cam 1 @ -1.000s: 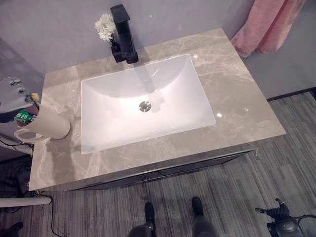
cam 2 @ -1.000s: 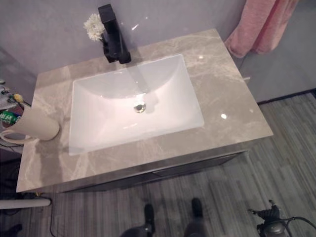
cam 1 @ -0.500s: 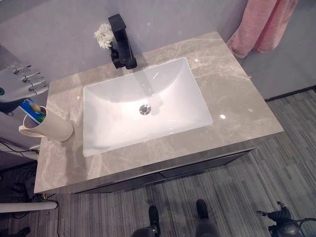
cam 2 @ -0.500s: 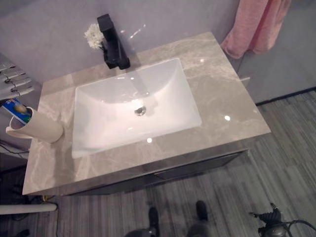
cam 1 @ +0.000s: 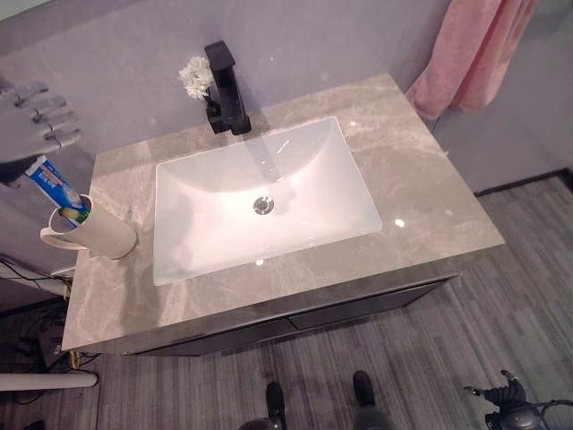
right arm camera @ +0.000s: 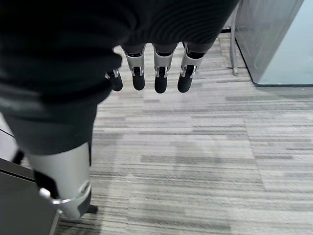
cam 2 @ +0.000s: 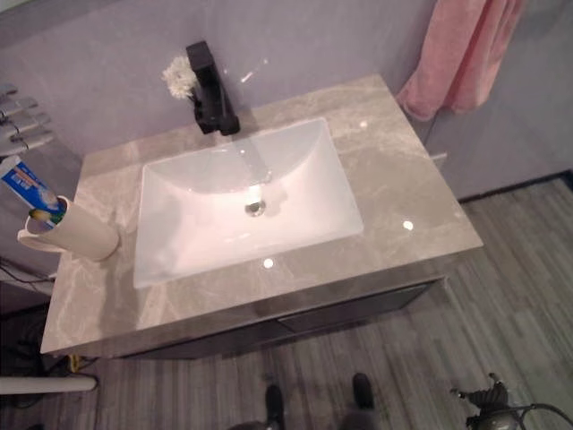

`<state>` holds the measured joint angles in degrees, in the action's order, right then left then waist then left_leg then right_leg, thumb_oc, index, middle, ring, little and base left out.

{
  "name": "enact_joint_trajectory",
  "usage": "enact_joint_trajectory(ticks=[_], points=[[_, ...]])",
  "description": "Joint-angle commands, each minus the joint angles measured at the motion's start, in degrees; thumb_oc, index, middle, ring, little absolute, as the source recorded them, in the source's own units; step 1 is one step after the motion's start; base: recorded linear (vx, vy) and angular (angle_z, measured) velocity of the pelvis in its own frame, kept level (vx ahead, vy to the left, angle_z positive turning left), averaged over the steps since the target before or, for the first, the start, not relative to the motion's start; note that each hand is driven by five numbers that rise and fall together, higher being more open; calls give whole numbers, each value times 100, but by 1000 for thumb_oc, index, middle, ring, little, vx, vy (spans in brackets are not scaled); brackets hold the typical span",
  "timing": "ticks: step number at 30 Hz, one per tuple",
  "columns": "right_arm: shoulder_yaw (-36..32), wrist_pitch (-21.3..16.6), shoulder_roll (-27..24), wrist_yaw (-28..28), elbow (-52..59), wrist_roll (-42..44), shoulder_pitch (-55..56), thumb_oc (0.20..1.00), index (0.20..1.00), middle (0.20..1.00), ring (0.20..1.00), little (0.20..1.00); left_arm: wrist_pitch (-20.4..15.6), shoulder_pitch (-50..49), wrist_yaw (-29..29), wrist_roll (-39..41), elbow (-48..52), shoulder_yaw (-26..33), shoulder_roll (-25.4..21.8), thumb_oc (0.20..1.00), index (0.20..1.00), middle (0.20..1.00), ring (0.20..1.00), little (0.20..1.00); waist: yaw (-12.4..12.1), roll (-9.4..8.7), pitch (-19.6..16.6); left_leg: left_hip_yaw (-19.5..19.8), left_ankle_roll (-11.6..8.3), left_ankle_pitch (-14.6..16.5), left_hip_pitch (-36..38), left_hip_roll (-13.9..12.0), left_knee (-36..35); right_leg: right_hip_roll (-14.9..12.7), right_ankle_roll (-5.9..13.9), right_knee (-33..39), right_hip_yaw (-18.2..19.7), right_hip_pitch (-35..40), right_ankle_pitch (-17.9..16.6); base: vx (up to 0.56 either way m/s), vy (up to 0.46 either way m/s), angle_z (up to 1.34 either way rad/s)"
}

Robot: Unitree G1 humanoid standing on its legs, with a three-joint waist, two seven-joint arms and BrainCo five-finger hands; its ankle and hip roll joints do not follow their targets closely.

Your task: Put brush and paste in cup on sink, flatten towel.

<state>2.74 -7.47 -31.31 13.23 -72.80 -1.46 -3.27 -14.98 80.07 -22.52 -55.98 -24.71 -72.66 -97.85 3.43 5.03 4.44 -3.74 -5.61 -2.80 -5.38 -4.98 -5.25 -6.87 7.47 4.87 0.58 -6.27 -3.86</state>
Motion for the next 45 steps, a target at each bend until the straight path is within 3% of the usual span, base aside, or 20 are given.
enact_joint_trajectory(ticks=[1,2,3,4,5,7,9,11,16,20,24,29,35,37,39,40,41,42,43,45], points=[[-307,5,400,92,50,-82,382,1000,1000,1000,1000,1000,891,-1261,-400,1257,-552,2497,219,1000,1000,1000,1000,1000,-333,-536,-191,18,-223,222,463,-250,25,-533,417,13,-361,204,-18,-31,-55,6],[-461,36,538,116,47,-96,452,1000,1000,1000,1000,1000,933,-2230,-496,1822,-485,3800,577,1000,1000,1000,1000,1000,-458,-648,-213,28,-222,157,467,-245,25,-534,384,13,-374,222,-61,-44,-55,10],[-538,90,315,127,19,-134,492,1000,1000,1000,1000,1000,917,-4296,-652,2182,-232,6152,1113,1000,1000,1000,1000,1000,-522,-426,-263,14,-220,135,477,-240,25,-540,366,13,-358,229,-67,-1,-64,14],[-363,246,80,130,-71,-219,348,1000,1000,1000,1000,1000,682,-6549,-688,3288,727,8899,2205,1000,1000,1000,1000,1000,-346,-199,-259,-2,-227,223,593,-278,25,-512,338,13,-371,352,29,56,-41,-16],[-264,249,33,128,-73,-219,293,1000,1000,1000,1000,1000,692,-6956,-653,3285,857,9304,2266,1000,1000,1000,1000,1000,-248,-150,-260,0,-230,267,611,-284,25,-507,345,13,-372,371,68,40,-34,-22],[-131,358,50,127,-150,-338,192,1000,1000,1000,1000,1000,380,-7176,-817,4381,1248,9893,3195,1000,1000,1000,1000,1000,-159,-176,-265,-13,-231,279,666,-289,25,-502,316,13,-381,433,93,-22,-10,20],[-52,406,94,126,-88,-394,169,1000,1000,1000,1000,1000,73,-7376,-958,5163,1722,10107,3929,1000,1000,1000,1000,1000,-140,-218,-270,-50,-223,301,716,-291,25,-500,295,13,-367,464,96,-9,-7,36],[-63,386,151,83,-1,-461,260,1000,1000,1000,1000,1000,-195,-7781,-667,5588,2217,10231,4435,1000,1000,1000,1000,1000,-167,-251,-263,-69,-212,296,737,-290,25,-488,275,13,-360,497,94,-20,-2,-4],[85,329,284,-70,39,-605,376,1000,1000,1000,1000,1000,-230,-8411,-524,5167,2668,10246,5147,1000,1000,1000,1000,1000,-213,-306,-240,-80,-199,302,758,-301,25,-490,266,13,-359,517,88,-48,-10,-11],[440,284,531,-309,46,-840,474,1000,1000,1000,1000,1000,-484,-8653,-22,5620,3274,9925,5979,1000,1000,1000,1000,1000,-270,-385,-242,-70,-179,292,750,-317,25,-485,239,13,-370,514,72,-48,-13,1],[651,276,699,-341,56,-988,399,1000,1000,1000,1000,1000,-447,-8833,211,5562,3440,9629,6262,1000,1000,1000,1000,1000,-290,-410,-244,-64,-160,302,772,-316,25,-476,228,13,-378,538,70,-9,-4,0],[989,44,830,-430,934,-909,392,1000,1000,1000,1000,1000,-672,-9012,773,6367,3709,9226,6630,1000,1000,1000,1000,1000,-318,-463,-224,-80,-128,297,795,-300,25,-466,221,13,-352,536,45,-14,-2,-1],[1401,-129,626,-654,2004,-1191,530,1000,1000,1000,1000,1000,-657,-9478,1296,6567,3604,9075,6365,1000,1000,1000,1000,1000,-338,-468,-205,-75,-103,276,787,-273,25,-480,235,13,-349,525,7,-19,8,-3],[1452,-152,583,-678,2124,-1263,572,1000,1000,1000,1000,1000,-638,-9570,1372,6613,3522,9061,6290,859,859,859,859,859,-341,-466,-212,-70,-100,271,783,-268,25,-487,240,13,-351,520,0,0,0,0],[1503,-164,529,-711,2218,-1357,612,1000,1000,1000,1000,1000,-609,-9717,1498,6737,3467,9115,6208,545,545,545,545,545,-361,-455,-222,-64,-96,267,782,-264,25,-494,248,13,-354,512,-13,-15,10,2],[1500,-164,526,-704,2265,-1393,642,1000,1000,1000,1000,1000,-606,-9821,1615,6975,3427,9162,6219,426,426,426,426,426,-372,-449,-225,-57,-93,258,772,-265,25,-506,257,13,-376,500,-24,-26,13,4],[1502,-166,527,-702,2262,-1394,642,1000,1000,1000,1000,1000,-610,-9822,1621,6983,3423,9164,6217,398,398,398,398,398,-371,-449,-228,-56,-93,257,769,-265,25,-506,258,13,-376,498,-25,0,0,0],[1512,-160,530,-704,2226,-1417,638,1000,1000,1000,1000,1000,-603,-9858,1676,7101,3381,9156,6248,263,263,263,263,263,-380,-448,-227,-48,-92,252,760,-260,25,-509,258,13,-380,493,-33,0,0,0],[1500,-159,537,-712,2246,-1433,652,1000,1000,1000,1000,1000,-592,-9906,1746,7229,3367,9179,6278,200,200,200,200,200,-390,-447,-222,-46,-91,248,752,-257,25,-514,260,13,-385,486,-40,0,0,0],[1523,-146,547,-698,2136,-1470,644,1000,1000,1000,1000,1000,-591,-9979,1851,7432,3341,9180,6294,200,200,200,200,200,-399,-444,-222,-34,-87,237,723,-244,25,-522,264,13,-393,467,-54,0,0,0]])
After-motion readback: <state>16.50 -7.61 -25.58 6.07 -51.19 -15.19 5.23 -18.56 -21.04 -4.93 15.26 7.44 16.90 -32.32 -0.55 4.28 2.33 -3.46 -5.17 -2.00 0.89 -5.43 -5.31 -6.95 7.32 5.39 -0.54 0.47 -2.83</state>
